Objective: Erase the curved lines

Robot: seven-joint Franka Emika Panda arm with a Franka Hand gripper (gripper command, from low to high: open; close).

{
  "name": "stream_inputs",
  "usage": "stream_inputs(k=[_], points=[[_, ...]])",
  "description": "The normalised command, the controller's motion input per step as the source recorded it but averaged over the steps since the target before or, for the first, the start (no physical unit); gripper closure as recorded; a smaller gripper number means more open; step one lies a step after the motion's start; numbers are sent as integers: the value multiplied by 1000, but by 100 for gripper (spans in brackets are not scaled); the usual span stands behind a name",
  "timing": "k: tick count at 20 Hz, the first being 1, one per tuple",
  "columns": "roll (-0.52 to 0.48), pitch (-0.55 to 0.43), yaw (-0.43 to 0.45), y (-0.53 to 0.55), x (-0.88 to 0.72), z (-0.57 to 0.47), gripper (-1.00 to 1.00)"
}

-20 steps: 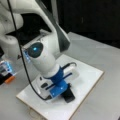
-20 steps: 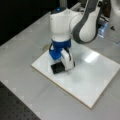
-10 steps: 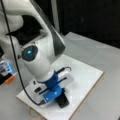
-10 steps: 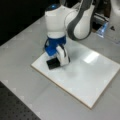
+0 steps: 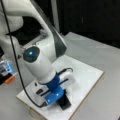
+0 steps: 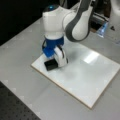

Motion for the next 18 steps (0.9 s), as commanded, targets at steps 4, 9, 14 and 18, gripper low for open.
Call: stream_inputs(k=[4, 9, 14, 18], points=[[118, 136, 104, 22, 422, 11, 100], [91, 153, 70, -58, 204, 2, 100], [72, 147, 62, -74, 130, 1, 100], [71, 147, 62, -74, 129, 0, 100]])
